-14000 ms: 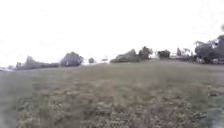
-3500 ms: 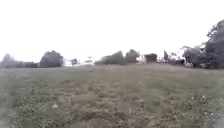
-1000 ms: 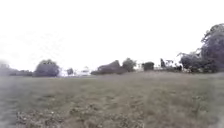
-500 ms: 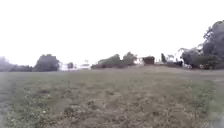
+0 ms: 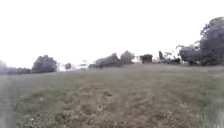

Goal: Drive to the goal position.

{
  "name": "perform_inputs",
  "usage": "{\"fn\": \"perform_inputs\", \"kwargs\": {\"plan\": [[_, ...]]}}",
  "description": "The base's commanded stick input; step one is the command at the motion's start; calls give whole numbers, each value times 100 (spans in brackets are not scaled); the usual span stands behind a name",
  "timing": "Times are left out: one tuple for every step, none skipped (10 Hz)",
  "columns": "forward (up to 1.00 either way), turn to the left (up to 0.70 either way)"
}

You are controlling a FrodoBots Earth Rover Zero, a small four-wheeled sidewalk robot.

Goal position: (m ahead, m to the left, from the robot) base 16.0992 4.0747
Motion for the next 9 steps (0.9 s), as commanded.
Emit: {"fn": "perform_inputs", "kwargs": {"plan": [[50, 3], [50, 3], [50, 4], [50, 10], [50, 13], [50, 18], [50, 19], [50, 24], [50, 25]]}}
